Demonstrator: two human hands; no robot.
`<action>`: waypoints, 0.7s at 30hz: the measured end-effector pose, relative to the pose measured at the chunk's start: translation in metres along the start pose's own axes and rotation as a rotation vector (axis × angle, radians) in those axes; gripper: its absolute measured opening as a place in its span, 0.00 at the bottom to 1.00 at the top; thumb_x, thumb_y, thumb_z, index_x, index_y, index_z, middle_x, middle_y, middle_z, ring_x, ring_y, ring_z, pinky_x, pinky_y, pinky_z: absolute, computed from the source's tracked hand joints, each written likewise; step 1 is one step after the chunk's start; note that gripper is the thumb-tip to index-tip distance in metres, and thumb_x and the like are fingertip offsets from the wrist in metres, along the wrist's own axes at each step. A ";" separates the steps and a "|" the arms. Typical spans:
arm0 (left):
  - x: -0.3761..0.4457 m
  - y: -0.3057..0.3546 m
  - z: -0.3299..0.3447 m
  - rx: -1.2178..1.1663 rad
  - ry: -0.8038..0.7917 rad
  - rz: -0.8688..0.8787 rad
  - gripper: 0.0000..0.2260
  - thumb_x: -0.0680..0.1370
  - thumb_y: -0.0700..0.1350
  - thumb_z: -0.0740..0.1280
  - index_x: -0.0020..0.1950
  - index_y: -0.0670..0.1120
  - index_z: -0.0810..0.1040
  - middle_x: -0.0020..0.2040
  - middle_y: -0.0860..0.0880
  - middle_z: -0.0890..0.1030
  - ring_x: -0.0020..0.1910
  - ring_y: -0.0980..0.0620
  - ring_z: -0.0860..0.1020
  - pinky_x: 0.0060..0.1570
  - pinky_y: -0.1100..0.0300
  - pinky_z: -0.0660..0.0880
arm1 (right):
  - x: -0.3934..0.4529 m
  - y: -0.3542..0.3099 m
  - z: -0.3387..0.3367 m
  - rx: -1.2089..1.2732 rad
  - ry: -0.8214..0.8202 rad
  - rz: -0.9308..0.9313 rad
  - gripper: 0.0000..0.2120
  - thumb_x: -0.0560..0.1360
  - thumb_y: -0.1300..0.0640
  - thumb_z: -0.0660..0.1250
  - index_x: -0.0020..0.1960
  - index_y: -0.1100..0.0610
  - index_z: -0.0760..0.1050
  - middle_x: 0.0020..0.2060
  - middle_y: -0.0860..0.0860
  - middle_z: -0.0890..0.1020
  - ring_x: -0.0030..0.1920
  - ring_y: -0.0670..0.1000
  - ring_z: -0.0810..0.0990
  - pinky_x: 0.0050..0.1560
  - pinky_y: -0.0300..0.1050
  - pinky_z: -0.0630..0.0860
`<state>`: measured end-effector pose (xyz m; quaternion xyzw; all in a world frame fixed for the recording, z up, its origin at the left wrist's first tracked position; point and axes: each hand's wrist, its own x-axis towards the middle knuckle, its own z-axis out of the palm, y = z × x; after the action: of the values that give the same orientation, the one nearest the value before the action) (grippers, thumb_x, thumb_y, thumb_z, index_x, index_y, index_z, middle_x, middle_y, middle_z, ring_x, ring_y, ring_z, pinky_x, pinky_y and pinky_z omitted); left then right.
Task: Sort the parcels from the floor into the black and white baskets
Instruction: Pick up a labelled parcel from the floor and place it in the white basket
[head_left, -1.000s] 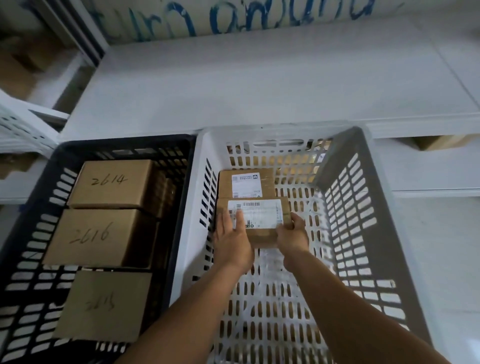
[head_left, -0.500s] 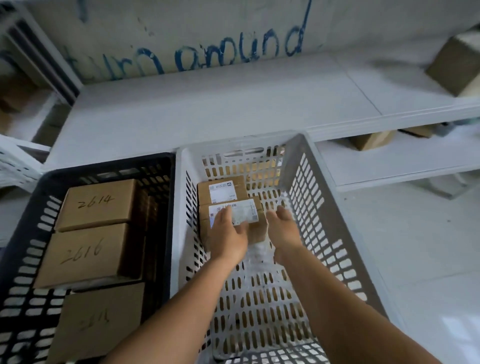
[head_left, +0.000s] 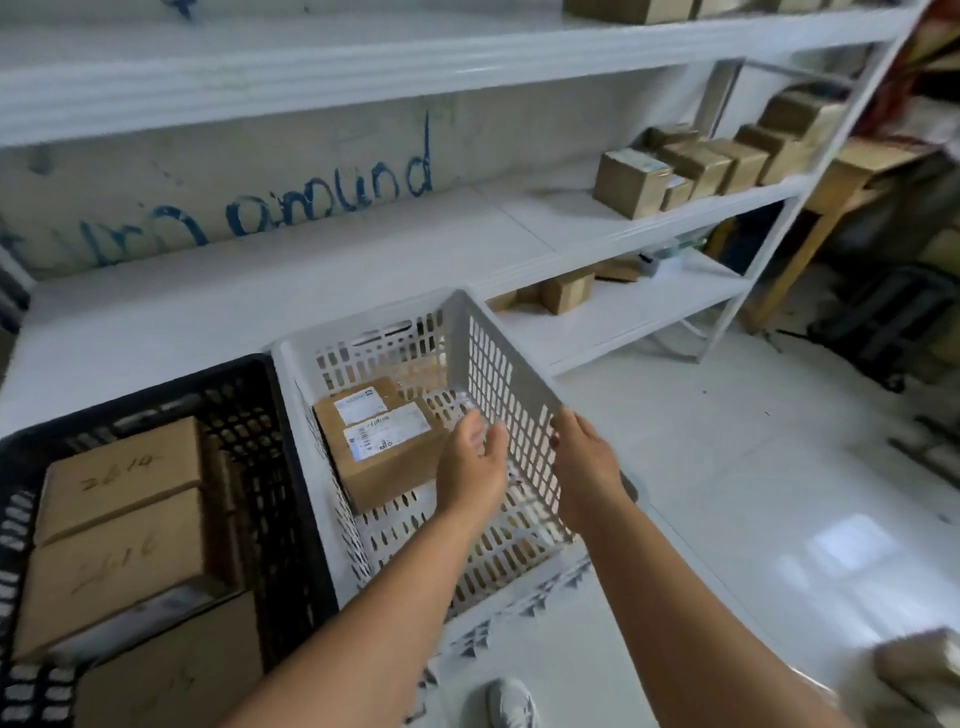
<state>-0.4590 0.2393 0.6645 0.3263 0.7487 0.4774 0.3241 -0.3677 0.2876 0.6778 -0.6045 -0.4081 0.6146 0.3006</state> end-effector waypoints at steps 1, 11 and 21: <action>-0.009 0.004 0.007 -0.003 -0.035 0.016 0.22 0.82 0.51 0.58 0.75 0.45 0.63 0.72 0.47 0.70 0.69 0.51 0.70 0.68 0.57 0.66 | -0.007 0.004 -0.010 0.040 0.021 -0.002 0.18 0.79 0.46 0.56 0.62 0.52 0.76 0.59 0.54 0.79 0.55 0.58 0.77 0.52 0.52 0.73; -0.102 0.032 0.100 0.010 -0.345 0.132 0.20 0.82 0.48 0.59 0.72 0.42 0.67 0.68 0.45 0.74 0.66 0.50 0.72 0.56 0.66 0.66 | -0.067 0.048 -0.139 0.281 0.322 0.002 0.14 0.80 0.51 0.57 0.60 0.55 0.75 0.59 0.50 0.76 0.63 0.54 0.74 0.57 0.47 0.67; -0.189 0.026 0.212 0.107 -0.654 0.118 0.21 0.82 0.53 0.57 0.72 0.45 0.68 0.67 0.47 0.74 0.64 0.49 0.73 0.58 0.61 0.67 | -0.109 0.103 -0.266 0.433 0.567 0.108 0.13 0.78 0.48 0.56 0.58 0.50 0.74 0.59 0.49 0.76 0.59 0.52 0.73 0.54 0.47 0.67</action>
<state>-0.1770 0.2041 0.6510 0.5214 0.6089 0.3253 0.5015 -0.0822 0.1802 0.6605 -0.6938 -0.1364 0.5098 0.4900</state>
